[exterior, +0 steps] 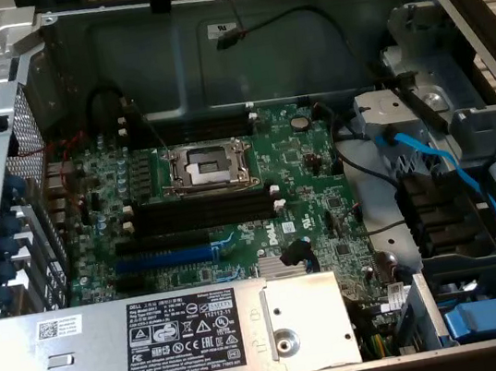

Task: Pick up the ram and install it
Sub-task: 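Reach for the ram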

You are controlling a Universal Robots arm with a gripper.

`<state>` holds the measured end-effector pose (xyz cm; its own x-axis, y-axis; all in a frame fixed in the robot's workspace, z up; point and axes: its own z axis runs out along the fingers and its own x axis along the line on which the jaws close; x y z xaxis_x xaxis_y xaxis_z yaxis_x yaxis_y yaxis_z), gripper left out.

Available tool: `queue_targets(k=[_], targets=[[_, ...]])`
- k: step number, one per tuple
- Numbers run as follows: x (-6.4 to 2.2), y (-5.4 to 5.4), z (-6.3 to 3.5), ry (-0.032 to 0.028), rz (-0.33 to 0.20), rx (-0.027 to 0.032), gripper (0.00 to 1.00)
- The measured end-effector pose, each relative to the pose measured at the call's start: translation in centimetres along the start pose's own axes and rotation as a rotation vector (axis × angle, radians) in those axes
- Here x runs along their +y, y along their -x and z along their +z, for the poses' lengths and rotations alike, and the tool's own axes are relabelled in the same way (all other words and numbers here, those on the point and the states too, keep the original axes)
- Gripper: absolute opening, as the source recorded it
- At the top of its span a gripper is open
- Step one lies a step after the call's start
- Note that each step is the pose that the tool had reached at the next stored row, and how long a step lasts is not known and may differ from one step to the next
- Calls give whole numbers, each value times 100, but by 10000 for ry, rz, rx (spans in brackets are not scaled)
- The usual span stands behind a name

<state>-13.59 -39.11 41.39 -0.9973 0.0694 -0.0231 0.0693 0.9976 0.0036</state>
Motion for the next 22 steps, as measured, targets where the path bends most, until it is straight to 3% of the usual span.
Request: queue_targets(k=[3,6,14,17,22], targets=[[-5,-78,-45,-49,-1,-45,10],[-10,-148,-70,-84,-3,-145,10],[-24,-348,-90,-88,-2,-581,10],[-30,-442,-96,-82,-2,-641,10],[-46,-668,-119,-82,-1,-649,10]])
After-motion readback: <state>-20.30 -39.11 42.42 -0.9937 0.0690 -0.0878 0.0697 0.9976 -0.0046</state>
